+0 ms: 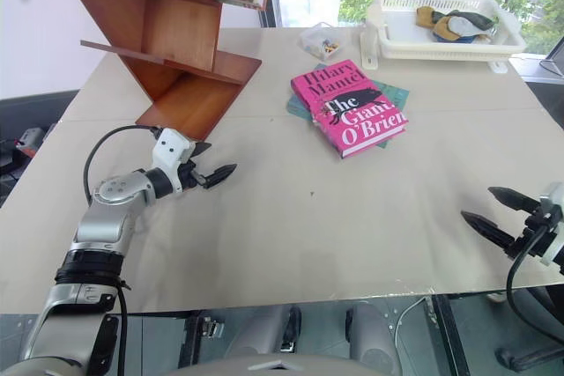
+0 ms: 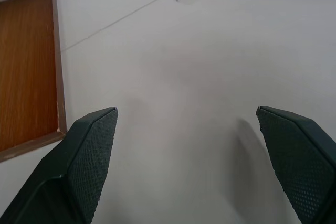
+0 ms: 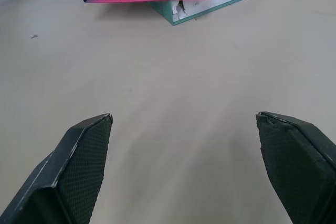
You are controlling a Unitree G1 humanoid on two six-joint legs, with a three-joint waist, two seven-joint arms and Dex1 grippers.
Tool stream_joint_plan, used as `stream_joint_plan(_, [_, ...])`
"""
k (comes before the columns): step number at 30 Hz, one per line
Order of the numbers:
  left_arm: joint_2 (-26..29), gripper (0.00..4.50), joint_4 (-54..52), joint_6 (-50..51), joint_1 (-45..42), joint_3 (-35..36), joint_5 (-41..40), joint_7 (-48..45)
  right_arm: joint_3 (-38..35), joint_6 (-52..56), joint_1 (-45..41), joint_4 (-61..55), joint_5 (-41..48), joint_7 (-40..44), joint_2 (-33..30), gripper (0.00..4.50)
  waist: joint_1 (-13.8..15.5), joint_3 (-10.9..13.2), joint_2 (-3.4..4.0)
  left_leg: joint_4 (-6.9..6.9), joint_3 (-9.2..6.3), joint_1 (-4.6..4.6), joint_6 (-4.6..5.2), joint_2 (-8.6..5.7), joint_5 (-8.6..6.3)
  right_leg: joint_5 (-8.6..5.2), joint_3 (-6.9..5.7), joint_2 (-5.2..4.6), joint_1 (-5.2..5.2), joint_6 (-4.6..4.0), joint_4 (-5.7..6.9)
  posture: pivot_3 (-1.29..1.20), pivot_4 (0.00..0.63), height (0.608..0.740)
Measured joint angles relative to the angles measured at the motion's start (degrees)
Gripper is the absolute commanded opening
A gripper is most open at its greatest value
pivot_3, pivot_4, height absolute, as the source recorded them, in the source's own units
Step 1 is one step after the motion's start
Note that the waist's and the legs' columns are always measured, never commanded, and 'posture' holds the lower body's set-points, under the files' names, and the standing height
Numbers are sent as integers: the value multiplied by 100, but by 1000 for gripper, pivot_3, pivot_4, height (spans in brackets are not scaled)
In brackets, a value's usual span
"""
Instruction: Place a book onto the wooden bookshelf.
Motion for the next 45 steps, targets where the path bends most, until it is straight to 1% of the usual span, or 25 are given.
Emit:
stream_joint_plan(20, [-37, 4469, -18, -2, -73, -6, -115, -90, 0, 172, -120, 13, -47, -138, -2, 4500, 1, 0, 0, 1, 0, -1, 0, 0, 0, 0, -1, 0, -1, 0, 0, 0, 150, 740])
stream_joint_plan(23, [-41, 4469, -37, -2, -126, 51, -244, -153, 55, 198, -391, -11, -182, -421, -2, 4500, -10, 0, 0, 1, 0, 1, 0, 0, 0, 0, 0, 0, -1, 0, 3, 0, 150, 740])
stream_joint_plan(26, [-40, 4469, -131, 0, -113, 64, -351, -294, 353, 265, -717, -13, -493, -887, -1, 4500, -24, 0, 0, 1, 1, 0, -1, 0, 1, 0, 0, 1, -4, 0, 4, 0, 150, 740])
stream_joint_plan(30, [-7, 4469, -456, 111, -39, 149, -705, -639, 910, 424, -1338, -3, -772, -1281, 93, 4500, -39, 0, 0, 2, 4, -14, -4, -1, 3, 0, 0, 2, -20, 0, 7, 0, 150, 740])
stream_joint_plan(32, [81, 4469, -731, 272, -34, 231, -971, -845, 1138, 489, -1887, 78, -817, -1444, 222, 4500, -53, 0, 0, 3, 5, -17, -8, -1, 6, 0, -2, 3, -24, 0, 8, 0, 150, 740])
stream_joint_plan(34, [163, 4469, -1060, 520, -49, 332, -1300, -1042, 1274, 468, -2432, 324, -976, -1666, 278, 4500, -55, 1, -1, 3, 7, -21, -14, -3, 10, 0, -4, 4, -28, 0, 11, 0, 150, 740])
stream_joint_plan(36, [199, 4469, -1257, 672, -41, 433, -1515, -1147, 1325, 406, -2640, 453, -1054, -1775, 287, 4500, -25, 1, -1, 2, 7, -23, -24, -2, 16, 0, -8, 6, -29, -1, 8, 0, 150, 740])
stream_joint_plan(38, [251, 4469, -1557, 977, 23, 565, -1897, -1278, 1453, 331, -3074, 857, -1246, -1962, 404, 4500, -33, 1, -1, 2, 14, -25, -25, -3, 16, 0, -9, 7, -32, -1, 6, 0, 150, 740])
stream_joint_plan(39, [262, 4469, -1745, 1106, 94, 626, -2066, -1341, 1580, 253, -3443, 1188, -1391, -2099, 514, 4500, -58, 1, -1, 2, 20, -25, -25, -6, 17, 0, -4, 6, -35, 0, 9, 0, 150, 740])
stream_joint_plan(40, [260, 4469, -1844, 1168, 106, 628, -2141, -1365, 1647, 208, -3627, 1358, -1470, -2164, 557, 4500, -85, 1, -1, 2, 22, -25, -25, -6, 17, 0, -2, 6, -36, 0, 10, 0, 150, 740])
stream_joint_plan(42, [262, 4469, -2020, 1236, 147, 622, -2187, -1372, 1850, 62, -4127, 1851, -1711, -2338, 629, 4500, -114, 1, -1, 1, 21, -23, -26, -6, 18, 0, -6, 9, -36, 0, 13, 0, 150, 740])
stream_joint_plan(45, [274, 4469, -2010, 1229, 256, 596, -2101, -1323, 2145, -165, -5033, 2983, -2152, -2600, 783, 4500, -164, 2, -2, 1, 24, -22, -29, -6, 20, 0, -3, 17, -41, -1, 20, 0, 150, 740])
